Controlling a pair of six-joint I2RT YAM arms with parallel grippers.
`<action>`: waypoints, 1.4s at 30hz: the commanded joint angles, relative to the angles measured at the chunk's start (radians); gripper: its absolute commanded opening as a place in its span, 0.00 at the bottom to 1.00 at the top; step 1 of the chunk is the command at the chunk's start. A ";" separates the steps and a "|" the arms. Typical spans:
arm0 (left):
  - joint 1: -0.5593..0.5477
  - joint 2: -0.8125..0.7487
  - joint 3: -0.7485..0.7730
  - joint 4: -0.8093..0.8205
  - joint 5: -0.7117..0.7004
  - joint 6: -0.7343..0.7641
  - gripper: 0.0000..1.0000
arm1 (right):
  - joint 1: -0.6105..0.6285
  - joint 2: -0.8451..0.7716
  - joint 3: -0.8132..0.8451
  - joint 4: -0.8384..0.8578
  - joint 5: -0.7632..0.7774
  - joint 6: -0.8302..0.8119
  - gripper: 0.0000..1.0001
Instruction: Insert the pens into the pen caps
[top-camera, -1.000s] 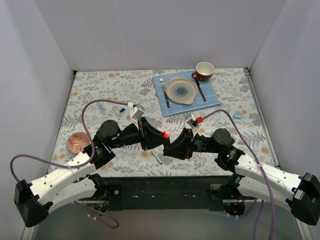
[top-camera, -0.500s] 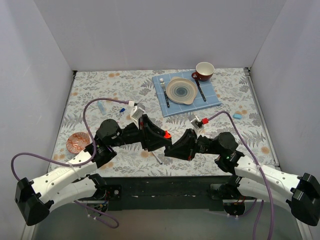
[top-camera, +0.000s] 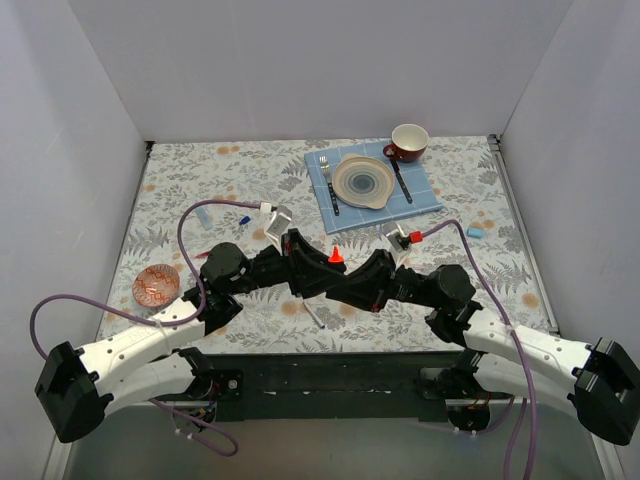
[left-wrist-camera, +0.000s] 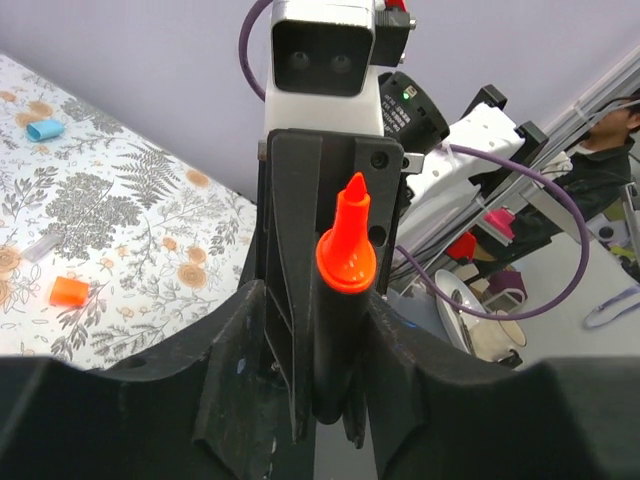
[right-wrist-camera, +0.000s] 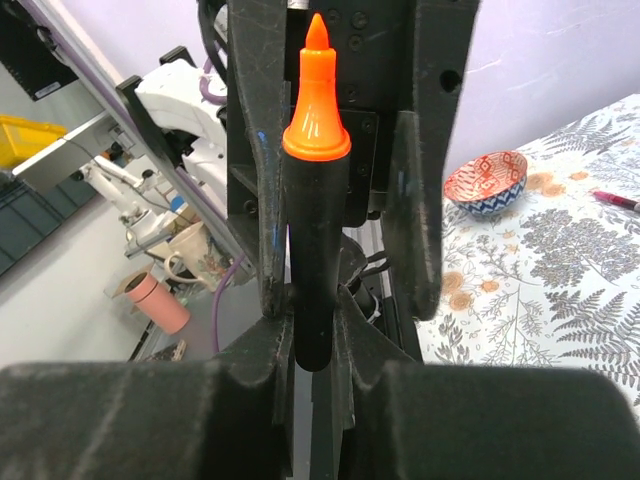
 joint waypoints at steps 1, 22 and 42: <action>-0.004 0.001 -0.009 0.078 -0.052 -0.013 0.33 | 0.005 -0.001 0.014 0.099 0.048 -0.007 0.01; -0.002 -0.042 0.107 -0.310 0.009 0.241 0.00 | 0.000 -0.361 0.027 -0.430 0.284 -0.166 0.69; -0.002 -0.028 0.126 -0.283 0.202 0.211 0.00 | 0.000 -0.087 0.140 -0.213 0.129 -0.122 0.45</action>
